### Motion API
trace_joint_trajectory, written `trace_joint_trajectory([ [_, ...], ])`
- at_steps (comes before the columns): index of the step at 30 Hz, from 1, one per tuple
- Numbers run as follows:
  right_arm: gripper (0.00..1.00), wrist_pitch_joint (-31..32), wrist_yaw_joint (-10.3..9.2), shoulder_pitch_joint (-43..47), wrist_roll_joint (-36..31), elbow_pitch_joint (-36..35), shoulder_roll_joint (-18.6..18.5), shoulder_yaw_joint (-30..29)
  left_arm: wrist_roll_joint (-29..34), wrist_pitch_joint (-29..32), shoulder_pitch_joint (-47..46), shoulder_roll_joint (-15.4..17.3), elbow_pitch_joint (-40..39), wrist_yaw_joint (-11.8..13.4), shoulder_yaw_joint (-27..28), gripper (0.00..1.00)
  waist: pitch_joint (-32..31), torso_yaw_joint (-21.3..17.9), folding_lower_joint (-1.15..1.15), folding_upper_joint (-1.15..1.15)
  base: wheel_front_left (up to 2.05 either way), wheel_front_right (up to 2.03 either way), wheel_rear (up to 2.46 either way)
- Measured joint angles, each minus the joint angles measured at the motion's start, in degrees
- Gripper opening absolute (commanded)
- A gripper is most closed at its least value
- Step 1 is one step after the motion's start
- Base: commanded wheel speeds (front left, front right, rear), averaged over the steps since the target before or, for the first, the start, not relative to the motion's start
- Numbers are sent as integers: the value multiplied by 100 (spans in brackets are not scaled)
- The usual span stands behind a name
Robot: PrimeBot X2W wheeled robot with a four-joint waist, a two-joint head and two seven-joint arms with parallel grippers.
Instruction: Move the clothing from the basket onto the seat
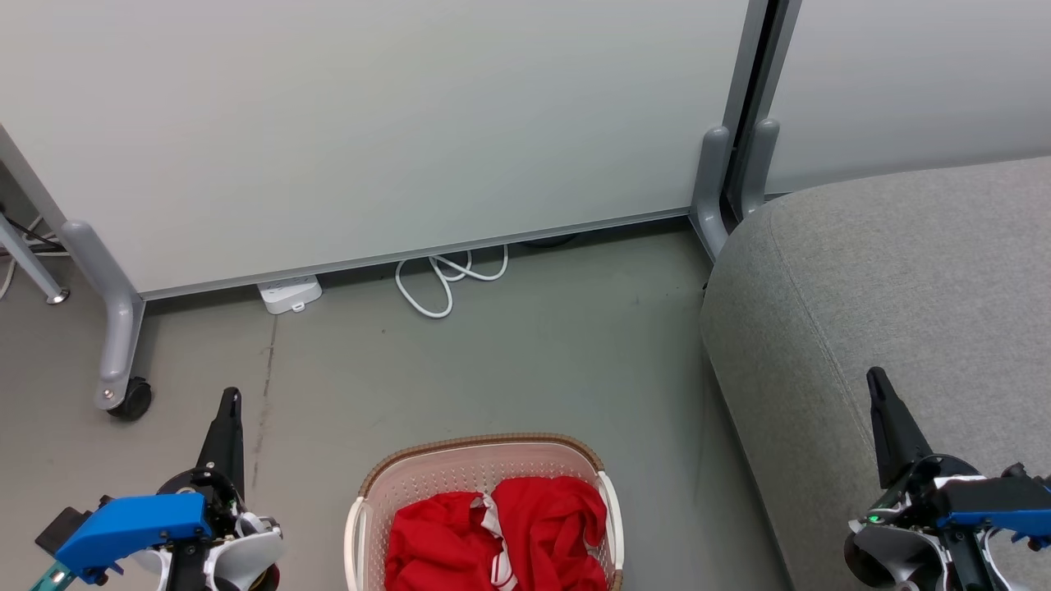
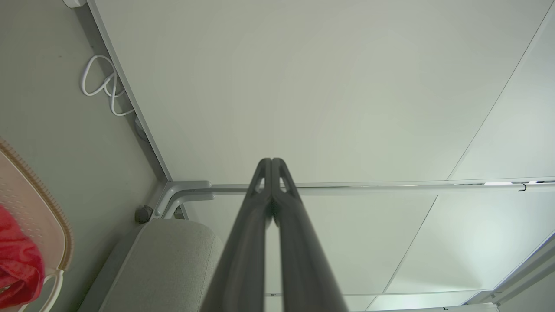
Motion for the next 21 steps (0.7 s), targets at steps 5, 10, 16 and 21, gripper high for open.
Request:
trace_joint_trajectory([
  [5,0,0,0,0,0,0,0,0,0,0,0,0,0,0,0,0,0,0,0,0,0,0,0],
  [10,0,0,0,0,0,0,0,0,0,0,0,0,0,0,0,0,0,0,0,0,0,0,0],
  [16,100,-3,0,4,-1,33,2,2,1,-5,18,-3,35,5,-2,100,0,0,0,0,0,0,0],
  [21,100,-33,-10,127,-10,259,44,16,13,-37,274,-51,254,18,-13,100,3,1,0,0,0,0,0],
])
